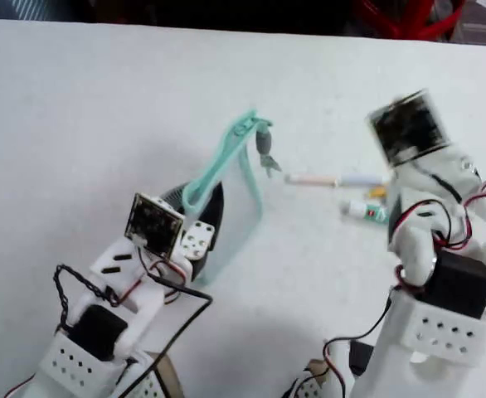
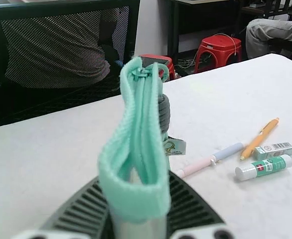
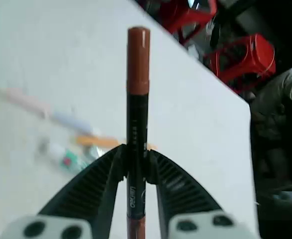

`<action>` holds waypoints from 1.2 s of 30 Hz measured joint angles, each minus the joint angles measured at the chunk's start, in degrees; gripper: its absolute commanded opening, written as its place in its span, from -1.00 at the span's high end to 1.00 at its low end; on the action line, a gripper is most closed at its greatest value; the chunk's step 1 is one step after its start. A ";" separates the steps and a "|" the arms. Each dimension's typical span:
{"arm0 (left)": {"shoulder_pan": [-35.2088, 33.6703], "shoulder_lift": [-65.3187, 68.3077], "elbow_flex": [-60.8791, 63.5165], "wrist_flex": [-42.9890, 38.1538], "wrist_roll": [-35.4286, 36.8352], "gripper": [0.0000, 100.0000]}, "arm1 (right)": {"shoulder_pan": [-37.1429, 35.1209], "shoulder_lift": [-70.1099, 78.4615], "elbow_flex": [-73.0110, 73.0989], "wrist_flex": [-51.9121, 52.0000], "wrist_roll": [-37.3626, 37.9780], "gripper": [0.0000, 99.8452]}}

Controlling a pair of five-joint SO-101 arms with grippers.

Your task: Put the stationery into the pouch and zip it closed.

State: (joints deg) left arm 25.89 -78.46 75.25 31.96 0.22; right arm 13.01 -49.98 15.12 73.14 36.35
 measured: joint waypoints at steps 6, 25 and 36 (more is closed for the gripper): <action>0.00 -10.55 3.60 2.37 0.09 0.63 | -18.20 2.29 -17.58 4.22 -23.38 0.96; -0.26 -25.58 13.45 4.84 1.67 0.63 | -55.30 20.66 -31.12 -2.99 -27.96 0.96; -0.26 -25.58 13.45 4.84 1.67 0.63 | -55.30 18.29 -19.34 -2.99 -27.96 0.96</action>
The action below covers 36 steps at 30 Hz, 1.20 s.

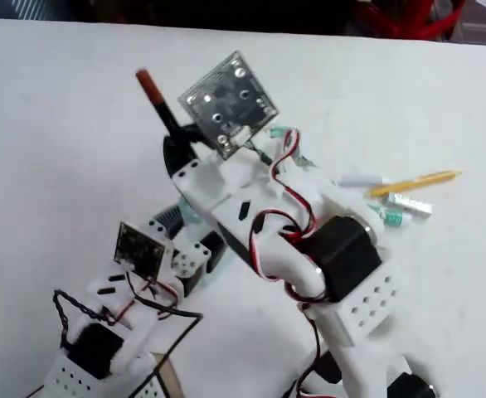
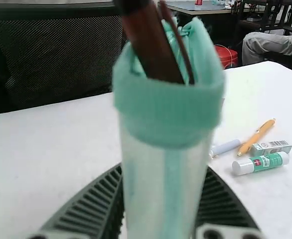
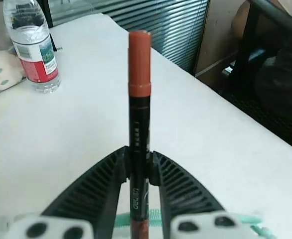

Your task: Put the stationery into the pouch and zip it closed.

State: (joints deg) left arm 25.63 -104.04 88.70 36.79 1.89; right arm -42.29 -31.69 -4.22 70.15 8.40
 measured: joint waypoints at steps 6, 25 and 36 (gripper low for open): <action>0.18 0.00 0.00 0.00 0.00 0.63 | 0.00 -6.33 4.31 0.00 0.00 0.89; 0.00 0.00 0.00 0.00 0.00 0.63 | 32.35 -6.59 3.25 4.66 5.10 0.51; 0.00 0.00 0.00 0.18 0.00 0.74 | 57.23 28.48 3.25 6.59 34.90 0.65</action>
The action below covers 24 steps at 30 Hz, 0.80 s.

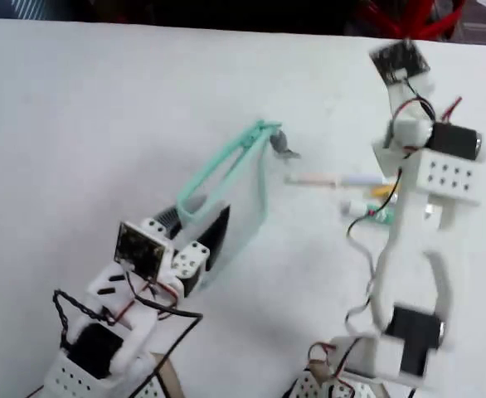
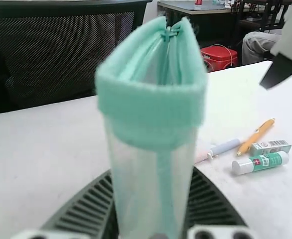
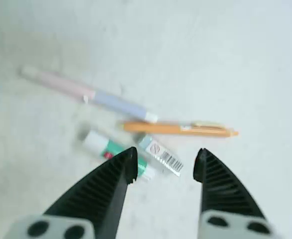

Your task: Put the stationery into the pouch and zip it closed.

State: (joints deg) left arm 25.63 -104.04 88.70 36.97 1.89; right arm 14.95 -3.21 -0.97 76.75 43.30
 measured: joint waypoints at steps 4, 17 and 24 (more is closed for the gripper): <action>0.00 0.00 0.00 0.00 0.00 0.74 | 2.90 8.26 0.09 6.24 20.13 0.65; 0.00 0.00 0.00 0.00 0.00 0.74 | 3.60 16.18 9.32 -9.49 32.79 0.65; 0.09 0.00 0.00 0.00 0.00 0.74 | 7.03 16.88 10.81 -17.93 32.79 0.65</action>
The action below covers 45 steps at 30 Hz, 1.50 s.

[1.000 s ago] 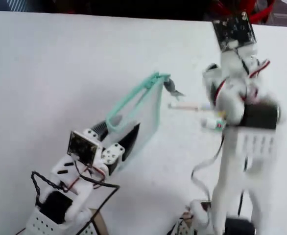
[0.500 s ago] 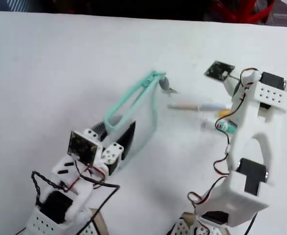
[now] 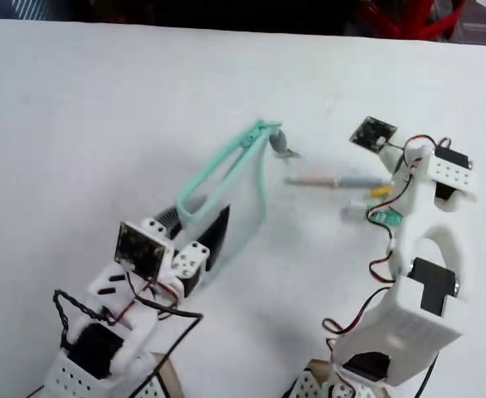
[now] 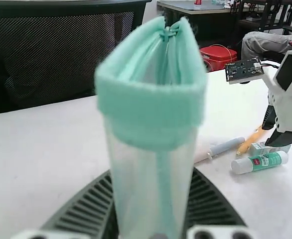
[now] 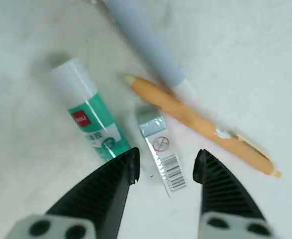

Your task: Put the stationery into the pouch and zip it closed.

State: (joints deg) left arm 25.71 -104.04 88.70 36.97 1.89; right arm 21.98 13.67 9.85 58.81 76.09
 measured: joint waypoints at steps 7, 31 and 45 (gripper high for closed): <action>0.00 0.00 0.00 0.00 0.00 0.74 | 0.26 5.80 0.00 -3.78 2.73 0.65; 0.00 0.00 0.00 0.00 0.00 0.74 | -0.18 -14.68 0.09 4.40 -6.77 0.96; 0.00 0.00 0.00 0.00 0.00 0.74 | -30.33 -59.69 -4.04 6.95 -50.29 0.96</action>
State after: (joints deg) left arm 25.71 -104.04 88.70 36.97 1.89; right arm -8.35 -46.02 5.80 65.76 25.80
